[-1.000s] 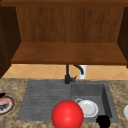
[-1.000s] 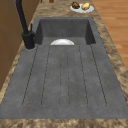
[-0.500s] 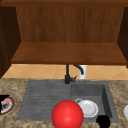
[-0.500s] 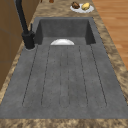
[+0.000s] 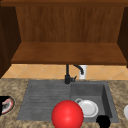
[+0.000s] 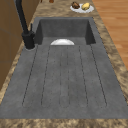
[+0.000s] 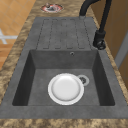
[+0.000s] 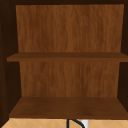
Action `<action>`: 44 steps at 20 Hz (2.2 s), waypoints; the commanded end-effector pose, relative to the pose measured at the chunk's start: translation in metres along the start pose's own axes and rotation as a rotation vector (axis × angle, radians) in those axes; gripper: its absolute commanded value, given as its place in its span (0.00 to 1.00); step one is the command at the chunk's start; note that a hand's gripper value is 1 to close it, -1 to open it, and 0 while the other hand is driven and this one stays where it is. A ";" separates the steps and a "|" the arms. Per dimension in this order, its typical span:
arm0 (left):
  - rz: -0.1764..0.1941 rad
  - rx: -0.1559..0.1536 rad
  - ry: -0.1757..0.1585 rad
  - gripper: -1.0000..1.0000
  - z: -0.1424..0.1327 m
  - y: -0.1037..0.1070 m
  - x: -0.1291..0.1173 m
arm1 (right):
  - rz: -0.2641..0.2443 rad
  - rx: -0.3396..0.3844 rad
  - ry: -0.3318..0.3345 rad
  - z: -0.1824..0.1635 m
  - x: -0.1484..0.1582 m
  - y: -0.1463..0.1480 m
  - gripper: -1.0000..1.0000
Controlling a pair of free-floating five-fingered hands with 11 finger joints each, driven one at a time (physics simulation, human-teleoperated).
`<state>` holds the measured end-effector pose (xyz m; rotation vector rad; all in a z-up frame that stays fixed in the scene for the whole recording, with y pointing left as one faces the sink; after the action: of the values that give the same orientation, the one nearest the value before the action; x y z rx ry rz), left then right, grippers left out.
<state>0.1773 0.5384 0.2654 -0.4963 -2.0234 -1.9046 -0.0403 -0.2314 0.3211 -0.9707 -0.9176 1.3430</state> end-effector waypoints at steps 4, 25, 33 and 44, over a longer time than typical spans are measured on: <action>0.058 0.049 0.105 0.00 0.000 -0.005 -0.002 | 0.000 0.000 0.000 0.000 0.000 0.000 0.50; 0.072 0.028 0.103 0.00 -0.003 0.020 -0.017 | 0.000 0.000 0.000 0.000 0.000 0.000 0.50; 0.101 0.040 0.123 0.00 -0.005 0.029 -0.023 | 0.000 0.000 0.000 0.000 0.000 0.000 0.50; 0.131 0.036 0.149 0.00 -0.003 0.005 -0.035 | 0.000 0.000 0.000 0.000 0.000 0.000 0.50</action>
<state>0.2107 0.5341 0.2613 -0.5185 -1.9254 -1.8809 -0.0403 -0.2314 0.3211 -0.9707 -0.9176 1.3430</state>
